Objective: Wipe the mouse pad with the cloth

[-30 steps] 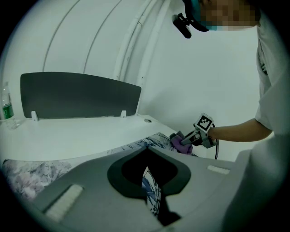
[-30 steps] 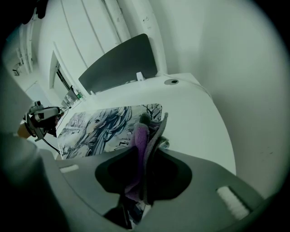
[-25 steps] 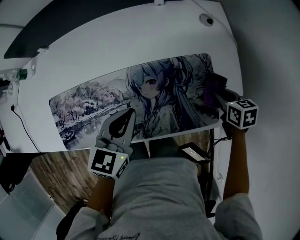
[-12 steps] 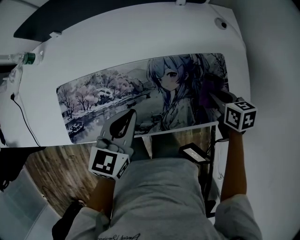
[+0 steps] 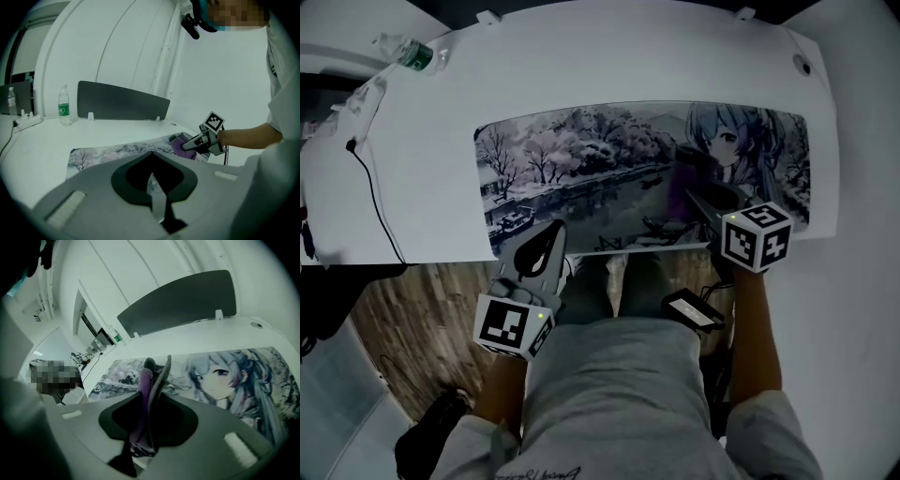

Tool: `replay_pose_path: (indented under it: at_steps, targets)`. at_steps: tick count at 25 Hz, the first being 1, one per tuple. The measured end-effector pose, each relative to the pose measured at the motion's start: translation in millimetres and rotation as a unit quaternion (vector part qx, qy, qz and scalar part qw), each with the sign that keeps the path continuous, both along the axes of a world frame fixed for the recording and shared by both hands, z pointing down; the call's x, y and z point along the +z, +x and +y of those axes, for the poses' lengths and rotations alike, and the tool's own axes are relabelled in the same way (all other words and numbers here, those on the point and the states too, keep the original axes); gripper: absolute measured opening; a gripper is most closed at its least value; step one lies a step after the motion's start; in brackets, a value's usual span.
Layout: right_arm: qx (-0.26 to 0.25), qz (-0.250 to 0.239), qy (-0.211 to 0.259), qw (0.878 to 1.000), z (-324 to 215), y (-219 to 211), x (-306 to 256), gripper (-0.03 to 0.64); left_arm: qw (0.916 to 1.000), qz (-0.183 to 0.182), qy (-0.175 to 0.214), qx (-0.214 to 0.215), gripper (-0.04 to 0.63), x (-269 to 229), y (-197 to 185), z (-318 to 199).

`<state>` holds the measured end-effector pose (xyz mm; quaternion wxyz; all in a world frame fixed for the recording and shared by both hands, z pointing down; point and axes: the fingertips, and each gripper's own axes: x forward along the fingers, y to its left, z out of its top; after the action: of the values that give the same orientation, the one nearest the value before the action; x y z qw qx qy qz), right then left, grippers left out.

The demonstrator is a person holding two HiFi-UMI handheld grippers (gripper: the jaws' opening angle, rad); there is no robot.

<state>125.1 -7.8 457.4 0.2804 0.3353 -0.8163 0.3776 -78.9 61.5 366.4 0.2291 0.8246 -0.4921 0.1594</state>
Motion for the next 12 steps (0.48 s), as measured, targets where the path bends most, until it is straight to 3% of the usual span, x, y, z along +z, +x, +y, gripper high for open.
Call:
replay_pose_path:
  at_steps: [5, 12]
  targets:
    - [-0.039, -0.041, -0.015, 0.998, 41.8, -109.1, 0.6, 0.097, 0.9998, -0.007, 0.006, -0.017, 0.020, -2.2, -64.5, 25.6]
    - [-0.116, -0.075, -0.035, 0.990, 96.7, -252.2, 13.2, 0.097, 0.9966, -0.030, 0.005, -0.077, 0.020, 4.0, -162.0, 68.0]
